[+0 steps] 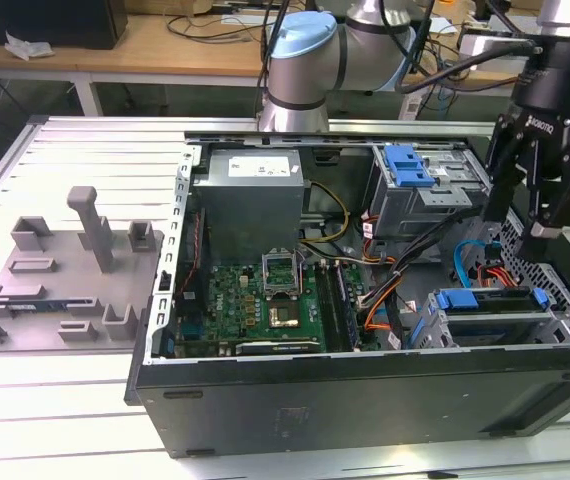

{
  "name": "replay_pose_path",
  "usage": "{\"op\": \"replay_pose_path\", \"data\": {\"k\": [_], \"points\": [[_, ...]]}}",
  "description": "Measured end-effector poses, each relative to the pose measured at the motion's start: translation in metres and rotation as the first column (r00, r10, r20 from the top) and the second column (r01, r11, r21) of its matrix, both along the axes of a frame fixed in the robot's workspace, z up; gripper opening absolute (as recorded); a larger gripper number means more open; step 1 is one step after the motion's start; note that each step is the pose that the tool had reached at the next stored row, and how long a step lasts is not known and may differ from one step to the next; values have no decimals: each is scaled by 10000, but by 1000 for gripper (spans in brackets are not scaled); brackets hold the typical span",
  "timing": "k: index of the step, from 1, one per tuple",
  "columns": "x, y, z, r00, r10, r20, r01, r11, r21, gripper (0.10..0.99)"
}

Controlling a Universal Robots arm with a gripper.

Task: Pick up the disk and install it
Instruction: 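Insert the second disk wire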

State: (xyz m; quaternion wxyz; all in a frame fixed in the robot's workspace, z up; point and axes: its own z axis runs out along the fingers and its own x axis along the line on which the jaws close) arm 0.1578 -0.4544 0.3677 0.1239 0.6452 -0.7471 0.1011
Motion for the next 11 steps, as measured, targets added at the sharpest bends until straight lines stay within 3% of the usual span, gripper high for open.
{"op": "replay_pose_path", "data": {"k": [2,3,6,9,10,11], "points": [[-1,4,-17,10000,-1,-38,1,10000,-87,765],[-1,5,-32,10000,-1,-52,1,9999,-139,690],[-1,7,-78,10000,-2,-84,0,9997,-255,678],[-7,38,-99,10000,-2,-87,-1,9992,-395,541],[-15,47,-99,10000,-2,-87,-2,9990,-441,541],[-40,65,-101,10000,-4,-61,1,9983,-585,541]]}}
